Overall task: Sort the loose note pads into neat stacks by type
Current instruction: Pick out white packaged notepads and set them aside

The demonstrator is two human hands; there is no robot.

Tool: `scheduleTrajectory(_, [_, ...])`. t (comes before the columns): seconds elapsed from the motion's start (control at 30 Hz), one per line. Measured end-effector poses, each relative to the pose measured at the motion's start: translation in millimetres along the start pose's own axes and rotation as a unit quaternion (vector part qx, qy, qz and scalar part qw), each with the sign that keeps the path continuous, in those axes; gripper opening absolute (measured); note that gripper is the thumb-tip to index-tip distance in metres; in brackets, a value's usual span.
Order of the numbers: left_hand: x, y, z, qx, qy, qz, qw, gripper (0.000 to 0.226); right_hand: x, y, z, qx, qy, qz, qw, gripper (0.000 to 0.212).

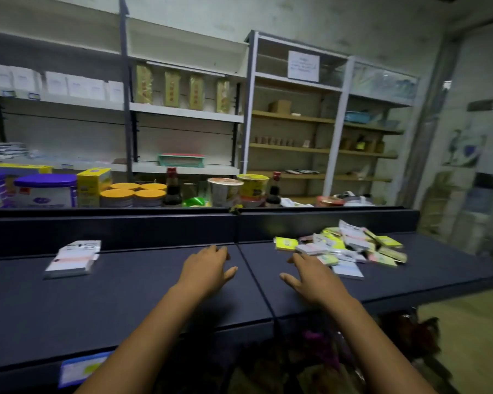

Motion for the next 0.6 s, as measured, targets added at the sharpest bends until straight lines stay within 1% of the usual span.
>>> scheduleTrajectory(0.17, [-11, -23, 79, -0.033, 0.017, 0.007, 0.999, 0.042, 17, 26, 78, -0.043, 0.002, 0.003, 0.999, 0.054])
scheduleTrajectory(0.3, [-15, -41, 126, -0.059, 0.028, 0.006, 0.998, 0.042, 30, 41, 124, -0.067, 0.002, 0.007, 0.998, 0.051])
scheduleTrajectory(0.43, [-16, -59, 152, -0.077, 0.025, 0.015, 0.997, 0.042, 39, 45, 155, -0.083, -0.008, 0.014, 0.996, 0.050])
scheduleTrajectory(0.6, [-21, -86, 164, -0.091, 0.038, 0.038, 0.994, 0.041, 39, 30, 175, -0.090, -0.018, 0.023, 0.995, 0.049])
Point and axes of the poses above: each hand's wrist, its own y-axis away from the middle knuckle, its own x-axis out of the back of the hand, z = x × y, the point moved 2 cm from there along -y, towards the middle knuckle, and after that the axes turned 13 degrees about -x, right-handed, at the moved point
